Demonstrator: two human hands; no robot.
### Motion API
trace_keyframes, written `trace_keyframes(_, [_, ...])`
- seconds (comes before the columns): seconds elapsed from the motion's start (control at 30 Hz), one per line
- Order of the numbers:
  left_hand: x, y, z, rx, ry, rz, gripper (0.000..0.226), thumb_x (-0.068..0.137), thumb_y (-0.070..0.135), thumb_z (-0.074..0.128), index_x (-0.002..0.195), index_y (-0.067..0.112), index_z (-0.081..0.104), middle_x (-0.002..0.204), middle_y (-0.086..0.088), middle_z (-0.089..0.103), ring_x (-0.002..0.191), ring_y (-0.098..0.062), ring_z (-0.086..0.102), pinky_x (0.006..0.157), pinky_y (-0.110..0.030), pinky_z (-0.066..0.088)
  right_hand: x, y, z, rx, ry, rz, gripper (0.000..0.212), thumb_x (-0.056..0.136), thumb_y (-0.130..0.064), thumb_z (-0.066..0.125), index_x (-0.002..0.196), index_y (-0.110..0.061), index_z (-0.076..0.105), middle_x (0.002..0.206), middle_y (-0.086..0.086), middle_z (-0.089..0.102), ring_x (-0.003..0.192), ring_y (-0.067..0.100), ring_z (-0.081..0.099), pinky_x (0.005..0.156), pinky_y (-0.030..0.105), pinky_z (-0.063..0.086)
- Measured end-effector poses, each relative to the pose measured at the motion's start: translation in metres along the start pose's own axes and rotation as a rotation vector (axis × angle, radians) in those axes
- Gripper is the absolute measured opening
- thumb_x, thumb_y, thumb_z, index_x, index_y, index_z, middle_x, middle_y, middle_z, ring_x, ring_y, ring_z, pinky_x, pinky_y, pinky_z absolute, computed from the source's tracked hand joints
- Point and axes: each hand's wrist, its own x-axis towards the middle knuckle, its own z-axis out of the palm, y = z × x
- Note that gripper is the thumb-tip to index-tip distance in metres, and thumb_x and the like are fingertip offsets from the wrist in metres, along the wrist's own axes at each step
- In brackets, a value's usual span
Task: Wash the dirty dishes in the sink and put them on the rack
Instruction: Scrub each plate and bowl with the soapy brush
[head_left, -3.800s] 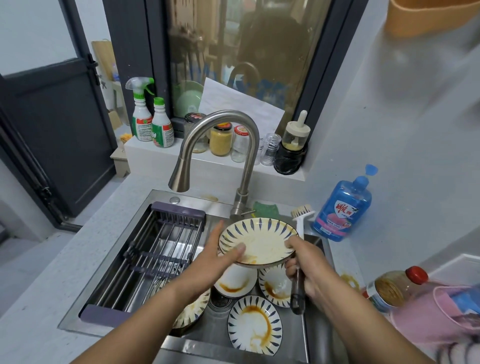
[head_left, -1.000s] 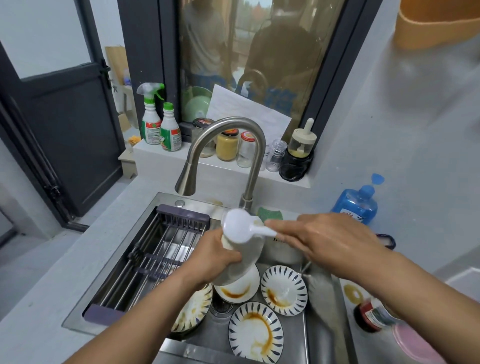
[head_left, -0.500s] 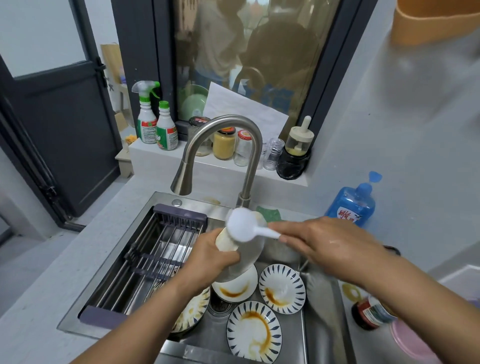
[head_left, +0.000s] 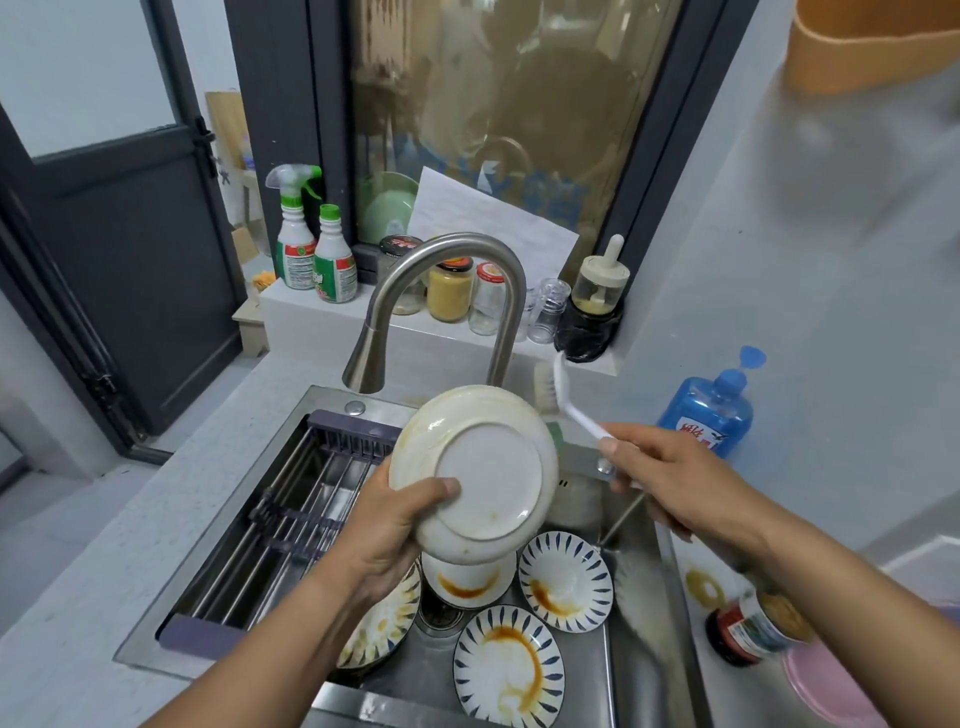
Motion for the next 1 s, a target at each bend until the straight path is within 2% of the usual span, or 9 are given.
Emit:
trace_keyframes(0.2, [-0.007, 0.002, 0.013, 0.048, -0.157, -0.073, 0.061, 0.069, 0.0, 0.078, 0.127, 0.007, 0.062, 0.116, -0.02, 0.072, 0.107, -0.035, 0.071, 0.083, -0.045, 0.06, 0.009, -0.025, 0.023, 0.192, -0.071, -0.062, 0.052, 0.077, -0.027, 0.088, 0.122, -0.037, 0.064, 0.096, -0.013, 0.076, 0.081, -0.003, 0.07, 0.065, 0.008, 0.05])
trace_keyframes(0.3, [-0.008, 0.018, 0.011, 0.324, -0.198, -0.035, 0.066, 0.064, 0.008, 0.091, 0.124, 0.01, 0.064, 0.112, -0.014, 0.075, 0.103, -0.032, 0.073, 0.085, -0.046, 0.061, 0.01, -0.027, 0.021, 0.124, -0.14, -0.099, 0.057, 0.075, -0.023, 0.09, 0.122, -0.042, 0.063, 0.101, -0.012, 0.076, 0.09, 0.006, 0.072, 0.075, 0.019, 0.058])
trace_keyframes(0.37, [-0.005, 0.028, 0.013, 0.553, -0.269, 0.008, 0.054, 0.07, 0.004, 0.09, 0.118, 0.016, 0.069, 0.11, -0.008, 0.076, 0.101, -0.027, 0.074, 0.084, -0.042, 0.062, 0.01, -0.03, 0.022, 0.016, -0.208, -0.135, 0.058, 0.076, -0.022, 0.089, 0.122, -0.046, 0.063, 0.101, -0.014, 0.076, 0.091, 0.005, 0.071, 0.078, 0.021, 0.058])
trace_keyframes(0.47, [-0.003, 0.026, 0.018, 0.694, -0.335, 0.006, 0.044, 0.078, -0.002, 0.083, 0.115, 0.019, 0.07, 0.109, -0.003, 0.076, 0.102, -0.02, 0.073, 0.083, -0.033, 0.06, 0.011, -0.037, 0.027, -0.152, -0.228, -0.216, 0.064, 0.078, -0.028, 0.088, 0.124, -0.061, 0.057, 0.106, -0.022, 0.071, 0.096, -0.002, 0.066, 0.08, 0.016, 0.053])
trace_keyframes(0.57, [-0.001, 0.018, 0.019, 0.752, -0.248, 0.037, 0.04, 0.078, -0.002, 0.081, 0.107, 0.024, 0.071, 0.096, 0.006, 0.077, 0.091, -0.008, 0.072, 0.077, -0.025, 0.058, 0.012, -0.042, 0.023, -0.421, -0.112, -0.319, 0.053, 0.089, -0.058, 0.067, 0.136, -0.065, 0.045, 0.114, -0.024, 0.057, 0.108, 0.003, 0.057, 0.092, 0.026, 0.047])
trace_keyframes(0.67, [0.002, 0.011, 0.013, 0.804, -0.152, 0.038, 0.04, 0.073, 0.006, 0.081, 0.105, 0.029, 0.072, 0.096, 0.007, 0.075, 0.091, -0.008, 0.07, 0.079, -0.029, 0.059, 0.006, -0.053, 0.009, -0.721, -0.073, -0.402, 0.054, 0.095, -0.069, 0.026, 0.146, -0.057, 0.04, 0.108, -0.019, 0.052, 0.106, 0.011, 0.058, 0.085, 0.03, 0.047])
trace_keyframes(0.77, [0.006, 0.005, 0.009, 0.788, -0.063, 0.01, 0.045, 0.073, 0.007, 0.08, 0.114, 0.022, 0.071, 0.102, 0.003, 0.075, 0.099, -0.019, 0.069, 0.087, -0.04, 0.058, -0.006, -0.064, 0.004, -0.853, -0.125, -0.446, 0.047, 0.1, -0.064, 0.022, 0.146, -0.061, 0.032, 0.107, -0.017, 0.06, 0.102, 0.012, 0.061, 0.074, 0.03, 0.047])
trace_keyframes(0.9, [0.007, 0.002, 0.007, 0.77, 0.0, 0.04, 0.038, 0.075, -0.001, 0.079, 0.111, 0.011, 0.072, 0.099, -0.002, 0.072, 0.096, -0.021, 0.066, 0.074, -0.029, 0.051, -0.016, -0.071, 0.012, -1.002, -0.155, -0.489, 0.055, 0.094, -0.066, 0.01, 0.145, -0.061, 0.03, 0.089, -0.016, 0.047, 0.089, 0.017, 0.062, 0.065, 0.032, 0.043])
trace_keyframes(1.0, [0.001, 0.004, 0.006, 0.715, 0.013, 0.08, 0.037, 0.075, 0.003, 0.079, 0.104, 0.024, 0.071, 0.093, 0.004, 0.074, 0.083, -0.009, 0.069, 0.066, -0.021, 0.054, -0.005, -0.06, -0.003, -0.899, -0.099, -0.341, 0.043, 0.099, -0.066, 0.025, 0.141, -0.065, 0.035, 0.088, -0.017, 0.058, 0.081, 0.01, 0.06, 0.068, 0.034, 0.053])
